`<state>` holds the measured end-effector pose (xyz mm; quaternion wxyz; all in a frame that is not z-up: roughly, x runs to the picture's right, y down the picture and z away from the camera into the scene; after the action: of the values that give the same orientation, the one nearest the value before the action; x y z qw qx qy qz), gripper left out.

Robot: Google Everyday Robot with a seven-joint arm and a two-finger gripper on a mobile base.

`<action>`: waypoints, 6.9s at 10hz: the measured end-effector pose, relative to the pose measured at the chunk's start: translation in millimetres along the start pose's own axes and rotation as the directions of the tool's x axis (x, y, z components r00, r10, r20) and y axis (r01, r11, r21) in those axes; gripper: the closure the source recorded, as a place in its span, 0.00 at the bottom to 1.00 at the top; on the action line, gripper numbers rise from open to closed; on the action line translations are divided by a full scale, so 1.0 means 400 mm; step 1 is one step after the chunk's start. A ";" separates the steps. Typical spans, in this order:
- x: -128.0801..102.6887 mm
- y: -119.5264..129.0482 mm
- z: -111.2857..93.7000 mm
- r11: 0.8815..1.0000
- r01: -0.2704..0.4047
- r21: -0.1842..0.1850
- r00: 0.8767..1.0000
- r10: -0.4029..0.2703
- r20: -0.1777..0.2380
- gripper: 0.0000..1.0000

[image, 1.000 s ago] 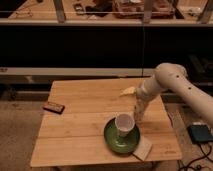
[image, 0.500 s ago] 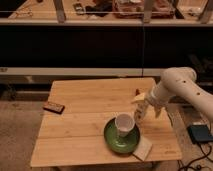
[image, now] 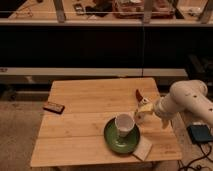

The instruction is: Place the white sponge in the ceramic cup

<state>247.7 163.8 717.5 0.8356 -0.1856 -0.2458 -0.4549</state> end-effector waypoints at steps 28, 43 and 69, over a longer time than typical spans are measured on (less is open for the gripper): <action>-0.005 0.206 0.167 0.963 -0.271 0.015 0.960 0.269 0.078 0.20; -0.039 0.161 0.302 0.974 -0.227 -0.009 0.964 0.226 0.141 0.20; -0.073 0.182 0.263 0.954 -0.257 -0.154 0.957 0.273 0.100 0.57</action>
<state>270.7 277.3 779.4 0.8578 -0.3017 -0.2362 -0.3426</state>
